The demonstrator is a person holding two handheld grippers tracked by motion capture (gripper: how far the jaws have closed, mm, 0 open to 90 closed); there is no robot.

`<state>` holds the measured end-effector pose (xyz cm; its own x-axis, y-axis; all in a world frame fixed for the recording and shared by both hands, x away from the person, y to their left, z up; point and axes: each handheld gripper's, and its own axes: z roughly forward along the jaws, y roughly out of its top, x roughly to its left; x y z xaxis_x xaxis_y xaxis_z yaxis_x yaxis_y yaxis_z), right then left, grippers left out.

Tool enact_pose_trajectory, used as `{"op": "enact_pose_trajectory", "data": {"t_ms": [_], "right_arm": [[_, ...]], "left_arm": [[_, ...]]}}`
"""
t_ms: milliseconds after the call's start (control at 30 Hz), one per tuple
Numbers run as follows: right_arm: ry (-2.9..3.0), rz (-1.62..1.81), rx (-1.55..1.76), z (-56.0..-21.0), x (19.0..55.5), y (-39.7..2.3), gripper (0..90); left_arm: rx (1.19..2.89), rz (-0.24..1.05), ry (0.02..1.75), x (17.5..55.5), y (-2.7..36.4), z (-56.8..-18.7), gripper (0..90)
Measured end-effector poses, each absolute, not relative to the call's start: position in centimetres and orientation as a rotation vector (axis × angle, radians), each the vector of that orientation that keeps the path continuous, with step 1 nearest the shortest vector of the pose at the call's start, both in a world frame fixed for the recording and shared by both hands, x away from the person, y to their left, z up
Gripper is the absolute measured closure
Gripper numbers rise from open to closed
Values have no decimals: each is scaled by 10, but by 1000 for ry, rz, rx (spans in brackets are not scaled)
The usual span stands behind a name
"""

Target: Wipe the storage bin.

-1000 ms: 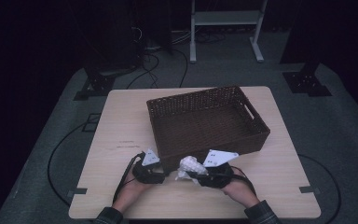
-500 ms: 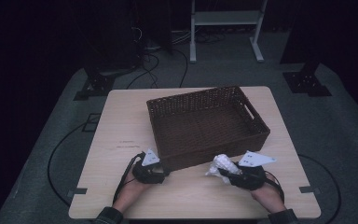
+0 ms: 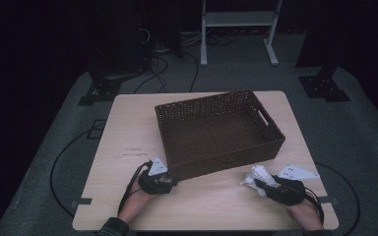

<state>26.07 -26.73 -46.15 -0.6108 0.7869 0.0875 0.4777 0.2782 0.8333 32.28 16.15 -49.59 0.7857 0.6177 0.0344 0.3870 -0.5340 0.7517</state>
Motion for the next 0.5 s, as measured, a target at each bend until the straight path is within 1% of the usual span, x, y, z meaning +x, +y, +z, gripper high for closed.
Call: {"op": "enact_pose_trajectory", "data": {"t_ms": [133, 200, 300, 367, 500], "right_arm": [[2181, 1252, 1186, -464, 253, -281, 606], [2170, 1252, 1208, -465, 250, -286, 606], [2162, 1246, 1225, -467, 247, -291, 606], [2156, 1249, 1225, -467, 247, -293, 606], [2154, 1251, 1231, -466, 247, -292, 606]], "left_arm": [[2201, 365, 737, 321, 166, -493, 468], [2169, 345, 729, 318, 171, -488, 487], [2157, 342, 702, 312, 183, -481, 535], [2145, 335, 704, 311, 188, -477, 593], [2069, 339, 711, 307, 200, -459, 691]]}}
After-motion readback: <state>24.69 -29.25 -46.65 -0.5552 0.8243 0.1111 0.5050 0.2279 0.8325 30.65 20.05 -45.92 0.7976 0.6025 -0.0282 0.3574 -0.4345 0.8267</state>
